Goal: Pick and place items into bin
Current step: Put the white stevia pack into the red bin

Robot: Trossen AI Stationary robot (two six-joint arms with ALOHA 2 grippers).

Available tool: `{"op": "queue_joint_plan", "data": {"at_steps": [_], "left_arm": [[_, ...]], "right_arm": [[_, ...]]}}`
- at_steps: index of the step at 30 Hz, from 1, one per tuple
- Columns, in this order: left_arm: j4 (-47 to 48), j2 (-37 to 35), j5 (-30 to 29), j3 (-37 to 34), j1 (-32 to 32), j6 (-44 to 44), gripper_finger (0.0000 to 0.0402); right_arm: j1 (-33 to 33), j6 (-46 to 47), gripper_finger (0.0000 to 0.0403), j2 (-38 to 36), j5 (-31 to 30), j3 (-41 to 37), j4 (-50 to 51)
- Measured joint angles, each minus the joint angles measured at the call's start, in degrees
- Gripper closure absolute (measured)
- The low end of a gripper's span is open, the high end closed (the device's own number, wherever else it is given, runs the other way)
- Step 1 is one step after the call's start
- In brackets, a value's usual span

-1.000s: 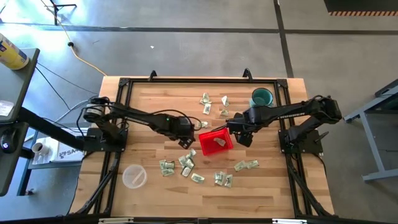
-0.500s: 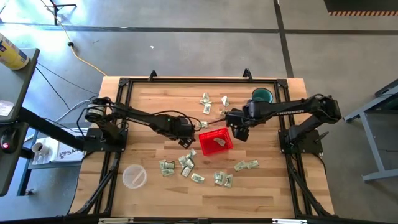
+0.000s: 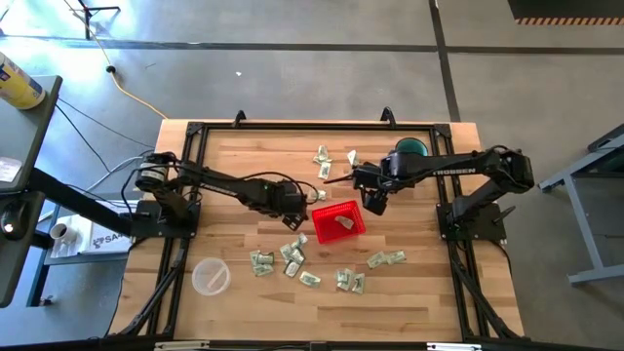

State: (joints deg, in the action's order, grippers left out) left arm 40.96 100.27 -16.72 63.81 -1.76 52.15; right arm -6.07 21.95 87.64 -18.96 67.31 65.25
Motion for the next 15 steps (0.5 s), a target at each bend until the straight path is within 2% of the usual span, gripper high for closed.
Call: {"op": "queue_joint_plan", "data": {"at_steps": [5, 8, 15], "left_arm": [[-2.42, 0.7, 2.85, -0.07, 0.27, -1.11, 0.0087], [-4.43, 1.62, 2.65, 0.09, 0.22, -1.77, 0.0087], [-4.31, 4.32, 5.47, -0.04, 0.15, -2.42, 0.0087]], "right_arm": [[0.02, 0.56, 0.0131, 0.0, 1.04, 0.0, 0.0], [0.02, 0.73, 0.0131, 0.0, 1.49, 0.0, 0.0], [0.02, 2.67, 0.0131, 0.02, 2.61, 0.0, 0.01]]}}
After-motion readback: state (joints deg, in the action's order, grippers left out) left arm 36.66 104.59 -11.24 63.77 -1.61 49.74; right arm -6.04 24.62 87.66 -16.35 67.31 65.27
